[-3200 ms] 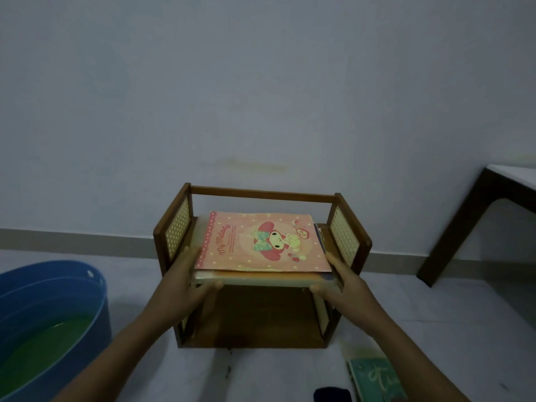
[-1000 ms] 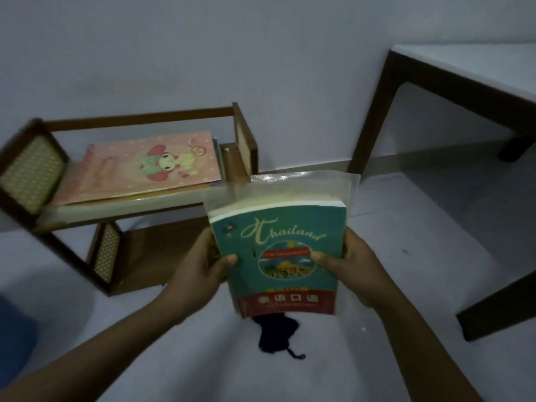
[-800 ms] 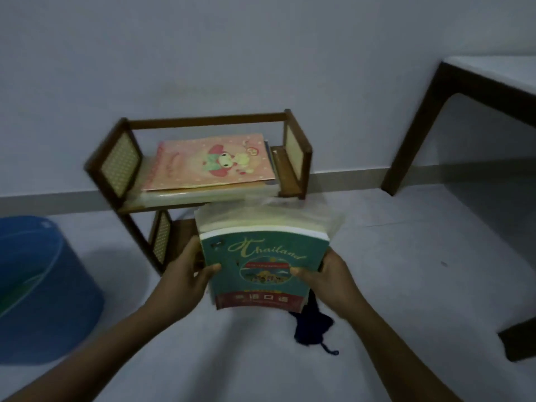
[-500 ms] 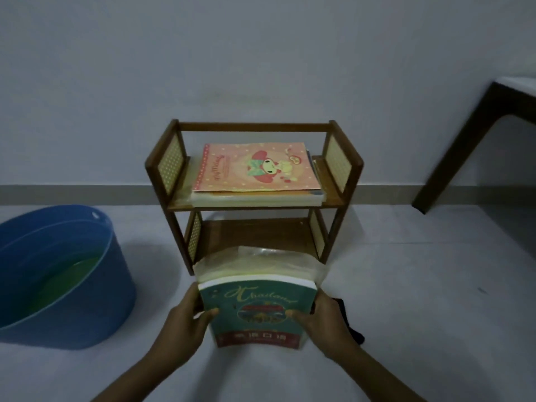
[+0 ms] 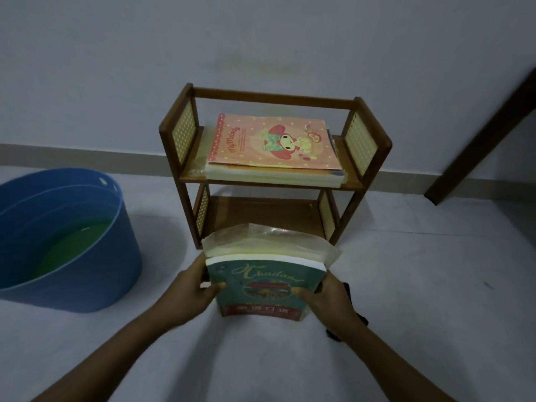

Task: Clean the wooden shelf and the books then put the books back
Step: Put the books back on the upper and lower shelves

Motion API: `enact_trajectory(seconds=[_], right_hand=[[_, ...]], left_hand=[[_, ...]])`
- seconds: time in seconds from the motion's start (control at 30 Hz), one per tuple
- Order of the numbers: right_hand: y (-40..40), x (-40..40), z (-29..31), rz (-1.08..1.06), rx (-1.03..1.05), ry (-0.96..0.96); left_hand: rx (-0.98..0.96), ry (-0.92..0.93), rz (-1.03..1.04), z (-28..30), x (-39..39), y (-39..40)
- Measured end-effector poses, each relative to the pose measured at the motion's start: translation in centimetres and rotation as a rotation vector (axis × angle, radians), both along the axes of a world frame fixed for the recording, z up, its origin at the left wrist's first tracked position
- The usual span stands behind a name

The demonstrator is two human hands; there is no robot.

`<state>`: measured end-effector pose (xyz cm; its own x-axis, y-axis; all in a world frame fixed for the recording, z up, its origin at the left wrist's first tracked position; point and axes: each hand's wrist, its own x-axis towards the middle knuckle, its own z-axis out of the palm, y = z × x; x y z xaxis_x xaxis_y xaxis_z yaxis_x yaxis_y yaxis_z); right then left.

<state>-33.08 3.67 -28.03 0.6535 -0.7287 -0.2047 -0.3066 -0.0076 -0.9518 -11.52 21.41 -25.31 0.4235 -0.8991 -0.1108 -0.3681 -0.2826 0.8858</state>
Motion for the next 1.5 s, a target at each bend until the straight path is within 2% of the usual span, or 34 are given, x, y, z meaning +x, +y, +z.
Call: enact_trajectory(seconds=[0.07,0.1,0.23,0.3,0.37,0.47,0.53,0.57,0.63,0.7,0.73,0.8,0.93,1.0,1.17,1.33,1.5], right_hand=[[0.1,-0.1,-0.2,0.022,0.000,-0.001],[0.0,-0.2,-0.4,0.027,0.003,0.003],[0.0,-0.2,-0.6,0.032,-0.009,0.029],[-0.1,-0.2,-0.7,0.046,-0.017,0.029],[-0.2,-0.3,-1.1,0.061,0.009,0.033],[-0.6,-1.6,-2.7,0.048,0.159,0.144],[-0.8,-2.9,-4.0,-0.016,0.279,0.312],[-0.9,-3.4,-4.4,-0.046,0.357,0.336],[-1.1,-3.6,-4.4,-0.013,0.473,0.207],[-1.6,-3.0,-3.5,0.053,0.502,-0.018],[-1.8,-2.9,-2.8,0.074,0.483,-0.127],[-2.1,-2.6,-1.2,0.062,0.356,-0.201],[-2.9,-2.1,-0.9,-0.040,0.014,-0.019],[-2.6,-1.8,-2.2,-0.084,-0.065,0.078],[-1.6,-1.5,-5.8,-0.092,-0.053,0.171],[-0.9,-2.3,-8.0,-0.050,-0.102,0.255],[-1.3,-1.7,-7.2,-0.031,-0.003,0.194]], left_hand=[[0.081,0.054,-0.119,3.0,1.5,-0.5],[0.121,0.015,-0.173,5.0,2.1,-1.1],[0.160,-0.397,-0.295,11.0,0.7,-5.3],[0.261,-0.713,-0.403,10.5,-1.9,-7.4],[0.290,-0.955,-0.426,8.9,-3.4,-8.4],[0.251,-1.058,-0.396,7.5,-3.2,-7.9],[0.168,-0.991,-0.323,6.9,-2.3,-6.2],[0.091,-0.922,-0.256,6.7,-1.9,-5.2],[-0.066,-0.653,-0.093,6.6,-1.2,-3.0],[-0.144,-0.269,0.065,6.4,-0.7,-1.1],[-0.163,-0.099,0.103,5.8,-0.6,-0.5],[-0.166,0.052,0.150,3.6,-0.2,0.3],[-0.172,0.123,0.211,-1.1,-0.3,1.2],[-0.153,0.107,0.234,-3.2,-0.2,1.6],[-0.054,0.148,0.263,-7.8,0.7,1.9],[0.023,0.078,0.291,-9.9,0.1,1.9],[0.082,0.167,0.285,-9.7,0.6,1.7]])
